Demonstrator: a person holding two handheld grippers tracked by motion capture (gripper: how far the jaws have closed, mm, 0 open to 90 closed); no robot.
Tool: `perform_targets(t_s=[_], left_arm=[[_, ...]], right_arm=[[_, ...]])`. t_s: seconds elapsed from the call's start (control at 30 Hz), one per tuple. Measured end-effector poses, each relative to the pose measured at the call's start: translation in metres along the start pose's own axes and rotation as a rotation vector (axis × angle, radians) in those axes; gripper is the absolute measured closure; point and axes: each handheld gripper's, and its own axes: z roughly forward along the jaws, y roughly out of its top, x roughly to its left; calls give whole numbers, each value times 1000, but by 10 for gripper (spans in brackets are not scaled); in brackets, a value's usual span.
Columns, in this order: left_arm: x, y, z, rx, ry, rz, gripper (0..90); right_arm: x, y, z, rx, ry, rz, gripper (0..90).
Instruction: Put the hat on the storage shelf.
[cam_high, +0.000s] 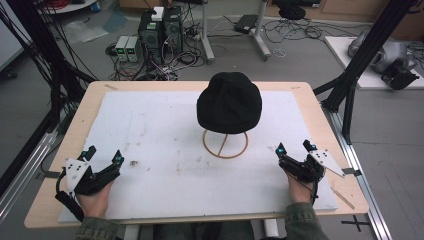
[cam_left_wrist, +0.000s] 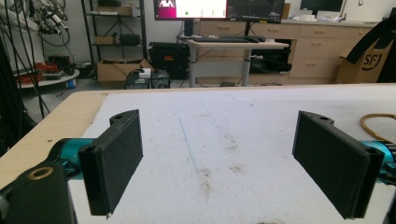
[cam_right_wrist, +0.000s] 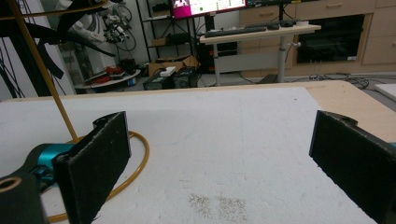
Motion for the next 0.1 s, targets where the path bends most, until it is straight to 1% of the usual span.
perform_targets(t_s=[0.1], left_arm=[[0,0,0,3,-2,5,164]], right_arm=[[0,0,0,-1,1,3,44]])
